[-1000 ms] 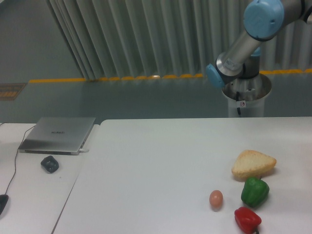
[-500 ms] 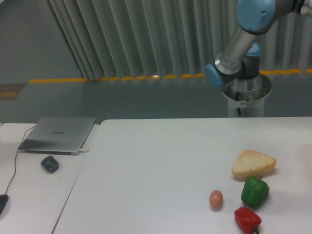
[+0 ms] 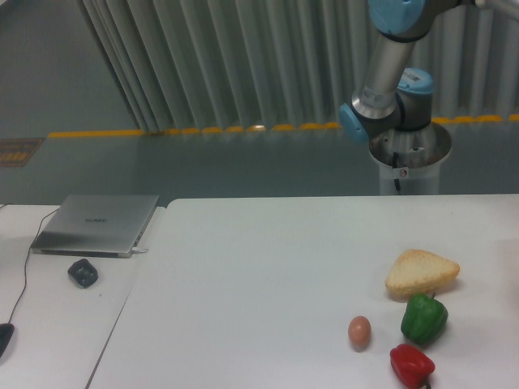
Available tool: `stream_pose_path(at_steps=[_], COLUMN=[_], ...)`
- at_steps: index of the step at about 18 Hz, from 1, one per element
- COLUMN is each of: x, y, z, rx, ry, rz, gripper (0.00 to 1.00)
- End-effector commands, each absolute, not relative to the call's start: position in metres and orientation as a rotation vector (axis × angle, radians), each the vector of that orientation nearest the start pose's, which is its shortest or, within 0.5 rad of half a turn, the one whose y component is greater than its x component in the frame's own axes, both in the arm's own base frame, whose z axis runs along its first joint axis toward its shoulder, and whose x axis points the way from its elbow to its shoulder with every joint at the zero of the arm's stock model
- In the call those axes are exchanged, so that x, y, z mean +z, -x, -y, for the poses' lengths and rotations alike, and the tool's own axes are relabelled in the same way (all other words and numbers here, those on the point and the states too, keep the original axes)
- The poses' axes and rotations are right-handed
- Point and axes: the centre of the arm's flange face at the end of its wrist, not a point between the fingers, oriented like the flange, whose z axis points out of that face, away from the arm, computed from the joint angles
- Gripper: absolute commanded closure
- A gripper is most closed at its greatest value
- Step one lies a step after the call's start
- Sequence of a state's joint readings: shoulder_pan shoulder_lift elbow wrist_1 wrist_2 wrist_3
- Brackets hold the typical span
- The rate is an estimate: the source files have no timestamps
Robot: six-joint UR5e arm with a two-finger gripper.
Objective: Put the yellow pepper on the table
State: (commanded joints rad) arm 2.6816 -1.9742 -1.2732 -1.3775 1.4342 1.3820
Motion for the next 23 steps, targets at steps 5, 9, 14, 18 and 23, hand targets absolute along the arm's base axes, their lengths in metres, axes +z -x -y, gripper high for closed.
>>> stream_pose_path(at_steps=[5,9,14,18,23], x=[0.383,0.367,0.345,0.324,0.318], y=[0.493,0.479,0.476,0.471,0.467], z=[-0.475,-0.495,-0.501,-0.504,-0.504], rx=[-0.021,0.012,0.118,0.078,0.059], ry=[2.971,2.958,2.979,2.999,3.004], rz=[-0.563,-0.593,-0.565,-0.572,-0.579], gripper=[0.61,0.59,0.59,0.51,0.26])
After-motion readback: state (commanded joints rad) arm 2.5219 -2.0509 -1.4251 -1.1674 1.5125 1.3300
